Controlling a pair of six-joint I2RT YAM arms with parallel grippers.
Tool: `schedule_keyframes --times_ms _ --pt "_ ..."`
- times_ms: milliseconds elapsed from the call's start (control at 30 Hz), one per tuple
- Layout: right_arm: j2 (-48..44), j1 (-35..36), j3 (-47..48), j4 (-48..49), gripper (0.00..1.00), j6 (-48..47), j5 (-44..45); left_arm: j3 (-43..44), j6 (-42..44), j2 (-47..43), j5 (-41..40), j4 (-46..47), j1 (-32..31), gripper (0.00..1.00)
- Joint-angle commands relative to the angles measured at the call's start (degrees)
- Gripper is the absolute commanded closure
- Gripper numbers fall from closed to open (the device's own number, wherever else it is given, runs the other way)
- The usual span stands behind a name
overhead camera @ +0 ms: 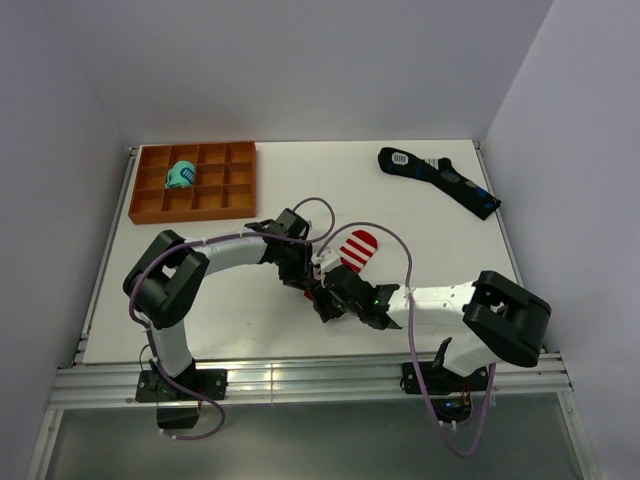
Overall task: Roll the socks
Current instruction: Roll the sock at the center of the board.
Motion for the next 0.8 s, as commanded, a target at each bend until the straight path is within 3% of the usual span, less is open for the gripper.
schedule_keyframes --times_ms 0,567,767 --pt "1.9 2.4 2.9 2.1 0.37 -1.3 4.2 0.6 1.7 1.7 1.0 -3.1 0.0 0.64" --pt "7.2 7.1 6.1 -2.9 0.44 1.2 16.1 2.0 1.2 1.9 6.6 -5.1 2.9 0.63" --pt "6.9 7.7 6.3 -3.0 0.53 1.6 19.1 1.6 1.4 1.8 7.4 -5.4 3.4 0.63"
